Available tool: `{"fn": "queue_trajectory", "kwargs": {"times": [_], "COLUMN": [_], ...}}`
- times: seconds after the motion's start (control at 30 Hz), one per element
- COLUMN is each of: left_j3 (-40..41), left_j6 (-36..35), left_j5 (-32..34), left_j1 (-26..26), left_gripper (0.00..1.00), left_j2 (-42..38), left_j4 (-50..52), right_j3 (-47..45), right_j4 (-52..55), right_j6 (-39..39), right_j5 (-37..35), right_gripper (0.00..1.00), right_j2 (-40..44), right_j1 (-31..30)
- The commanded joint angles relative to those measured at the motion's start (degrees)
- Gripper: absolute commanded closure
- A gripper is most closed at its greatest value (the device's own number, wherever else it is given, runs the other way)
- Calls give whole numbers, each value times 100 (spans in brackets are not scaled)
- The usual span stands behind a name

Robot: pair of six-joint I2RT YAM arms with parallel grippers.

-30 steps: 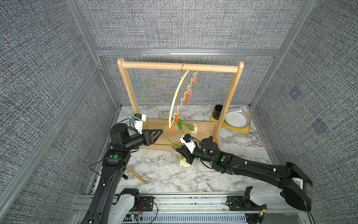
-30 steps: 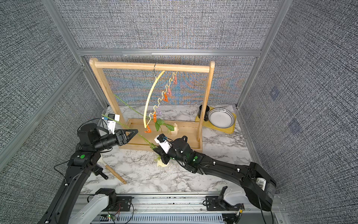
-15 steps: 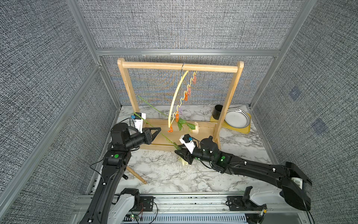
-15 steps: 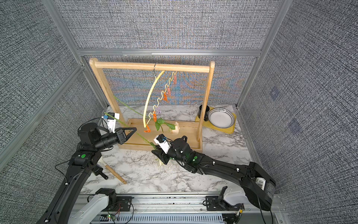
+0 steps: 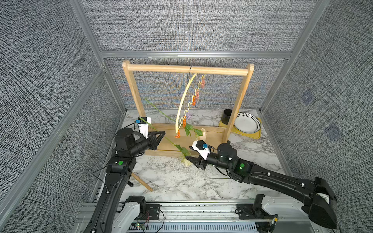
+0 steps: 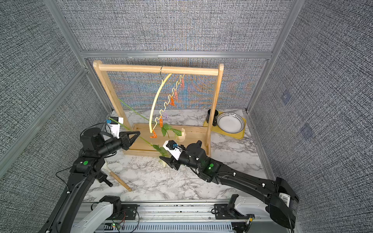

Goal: Dry the flowers on a clothes hanger
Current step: Pick up the flower at the center of the board, then open the clamp at the hanger.

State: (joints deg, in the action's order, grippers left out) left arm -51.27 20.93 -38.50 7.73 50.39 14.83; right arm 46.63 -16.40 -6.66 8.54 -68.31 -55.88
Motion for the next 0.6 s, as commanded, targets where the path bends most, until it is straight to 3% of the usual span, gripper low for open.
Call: {"fn": "queue_trajectory", "kwargs": {"times": [0.0,0.17,0.57], "left_j3": [84,203,249], "left_j6": [-64,362,781], "left_j5": [43,-61,-116], "left_j1": [-8,6,97], "left_gripper": [98,98,98], "left_j2": [101,325,700], "left_j4": [-392,-985,-1540], "right_j3": [174,664,1462], "right_j4": [-115,-266,-425], "right_j6": [-515,-962,-1167], "right_j5": [-432,-694,-353], "right_gripper": [37,36,36], "right_j2": [-52,-605,-1401], "right_j1": [26,76,249]}}
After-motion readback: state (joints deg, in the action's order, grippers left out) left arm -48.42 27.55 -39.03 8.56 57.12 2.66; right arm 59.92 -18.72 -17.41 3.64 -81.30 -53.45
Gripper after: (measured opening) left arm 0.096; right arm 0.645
